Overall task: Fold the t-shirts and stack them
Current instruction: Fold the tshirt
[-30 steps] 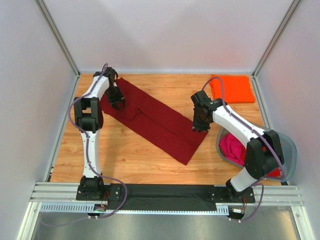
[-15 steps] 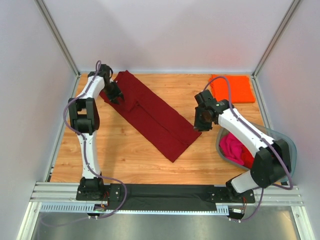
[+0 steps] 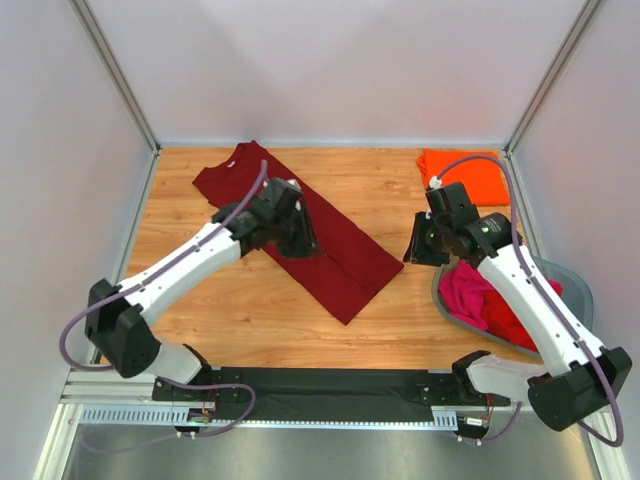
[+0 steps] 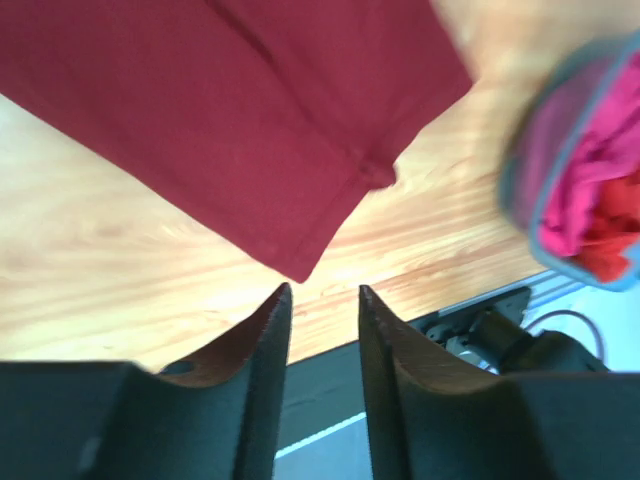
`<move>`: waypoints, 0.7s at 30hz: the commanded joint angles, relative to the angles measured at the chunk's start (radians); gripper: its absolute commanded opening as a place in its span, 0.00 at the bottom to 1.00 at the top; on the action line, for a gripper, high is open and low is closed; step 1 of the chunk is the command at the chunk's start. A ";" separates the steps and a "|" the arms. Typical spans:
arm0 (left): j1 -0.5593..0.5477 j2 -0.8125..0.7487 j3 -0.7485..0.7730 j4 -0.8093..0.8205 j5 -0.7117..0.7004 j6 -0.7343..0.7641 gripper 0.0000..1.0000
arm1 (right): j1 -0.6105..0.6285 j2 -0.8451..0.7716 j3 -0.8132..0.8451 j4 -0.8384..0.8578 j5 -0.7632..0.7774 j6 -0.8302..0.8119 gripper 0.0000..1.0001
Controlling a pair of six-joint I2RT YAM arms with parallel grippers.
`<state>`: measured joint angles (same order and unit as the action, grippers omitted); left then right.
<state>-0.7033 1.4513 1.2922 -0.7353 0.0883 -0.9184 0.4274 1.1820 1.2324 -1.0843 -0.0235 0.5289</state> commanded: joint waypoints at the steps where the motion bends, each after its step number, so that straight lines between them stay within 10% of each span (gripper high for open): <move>1: -0.111 0.134 -0.031 0.085 -0.044 -0.164 0.38 | -0.003 -0.062 0.018 -0.057 -0.018 -0.014 0.23; 10: -0.289 0.501 0.151 0.019 -0.002 -0.224 0.23 | -0.004 -0.079 -0.004 -0.066 -0.023 -0.003 0.22; 21: -0.335 0.401 -0.066 -0.111 0.013 -0.399 0.22 | -0.003 -0.076 -0.033 -0.045 -0.024 -0.001 0.22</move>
<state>-1.0233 1.9469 1.3006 -0.7582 0.1066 -1.2316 0.4274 1.1122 1.1988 -1.1412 -0.0368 0.5278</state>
